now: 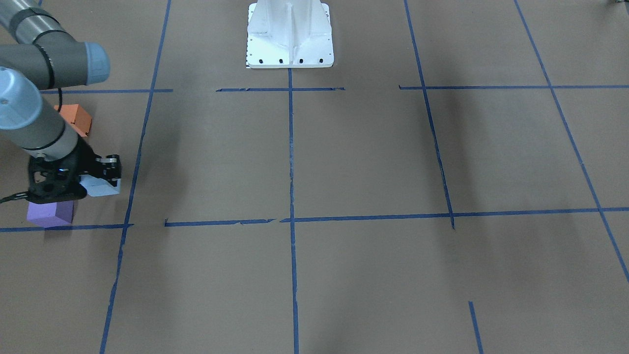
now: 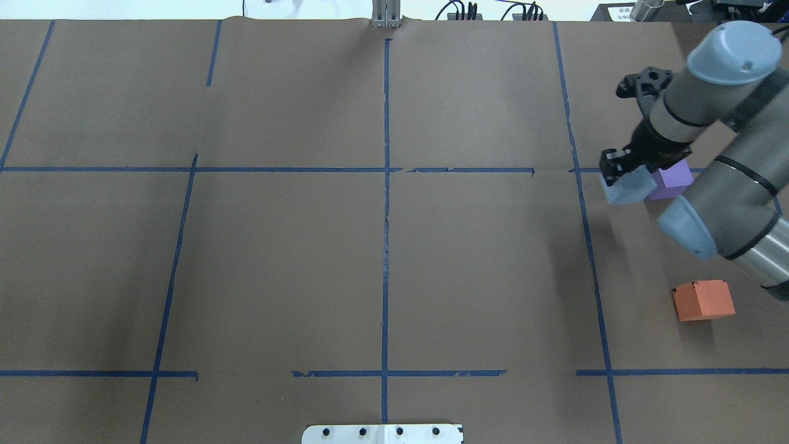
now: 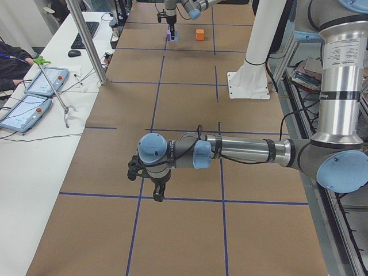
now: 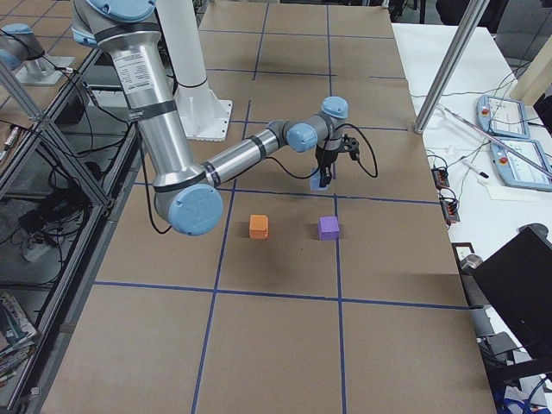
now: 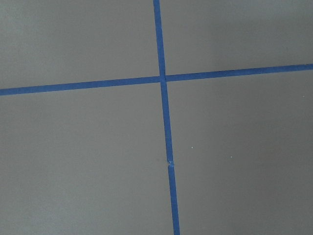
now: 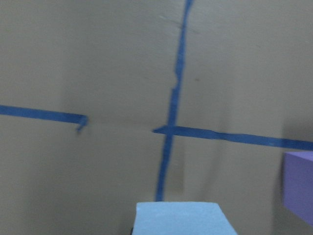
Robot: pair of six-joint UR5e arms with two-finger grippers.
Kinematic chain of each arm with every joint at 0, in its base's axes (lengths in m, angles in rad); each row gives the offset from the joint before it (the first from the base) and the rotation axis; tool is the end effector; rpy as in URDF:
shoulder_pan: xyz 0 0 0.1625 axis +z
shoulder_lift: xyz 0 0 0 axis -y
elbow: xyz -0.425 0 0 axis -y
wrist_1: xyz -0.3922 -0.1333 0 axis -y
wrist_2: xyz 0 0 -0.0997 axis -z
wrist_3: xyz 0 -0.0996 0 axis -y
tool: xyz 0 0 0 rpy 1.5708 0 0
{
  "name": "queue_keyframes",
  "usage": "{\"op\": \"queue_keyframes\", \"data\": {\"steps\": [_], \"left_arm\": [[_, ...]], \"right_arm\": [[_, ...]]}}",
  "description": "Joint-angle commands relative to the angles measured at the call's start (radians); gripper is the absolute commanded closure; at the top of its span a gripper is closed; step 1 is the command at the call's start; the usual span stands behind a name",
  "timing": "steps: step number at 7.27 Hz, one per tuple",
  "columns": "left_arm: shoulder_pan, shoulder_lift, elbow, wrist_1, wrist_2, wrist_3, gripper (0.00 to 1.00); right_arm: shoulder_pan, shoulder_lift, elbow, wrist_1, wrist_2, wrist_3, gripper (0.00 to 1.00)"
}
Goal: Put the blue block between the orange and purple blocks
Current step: 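Carry the cube with the right gripper between the purple and orange cubes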
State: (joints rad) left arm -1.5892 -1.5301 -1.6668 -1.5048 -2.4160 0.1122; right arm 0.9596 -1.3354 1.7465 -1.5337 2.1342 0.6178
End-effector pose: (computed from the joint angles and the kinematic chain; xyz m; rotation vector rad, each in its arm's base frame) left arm -0.0675 -0.4721 0.6326 0.0451 0.8443 0.0836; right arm -0.2701 -0.5251 0.4517 0.0371 -0.7040 -0.1199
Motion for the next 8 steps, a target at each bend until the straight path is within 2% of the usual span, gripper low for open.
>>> {"op": "queue_keyframes", "data": {"steps": [1,3,5,6,7,8], "left_arm": [[0.000,-0.001,-0.002,0.000,0.000,-0.002,0.00],[0.000,-0.001,-0.005,0.000,0.000,-0.002,0.00],[0.000,-0.001,-0.008,0.000,0.000,-0.002,0.00],[0.000,-0.001,-0.008,0.000,0.000,-0.002,0.00],[0.000,-0.001,-0.010,0.000,0.000,-0.002,0.00],[0.000,-0.001,-0.007,0.000,0.000,-0.002,0.00]], "right_arm": [[0.024,-0.210,0.025,0.204,0.007,0.012,0.75],[0.018,-0.261,0.018,0.292,0.003,0.146,0.75],[0.007,-0.289,0.018,0.320,0.003,0.148,0.72],[-0.007,-0.289,0.013,0.320,0.001,0.148,0.68],[-0.033,-0.289,0.008,0.320,-0.002,0.163,0.57],[-0.038,-0.288,-0.001,0.322,-0.002,0.163,0.34]]}}
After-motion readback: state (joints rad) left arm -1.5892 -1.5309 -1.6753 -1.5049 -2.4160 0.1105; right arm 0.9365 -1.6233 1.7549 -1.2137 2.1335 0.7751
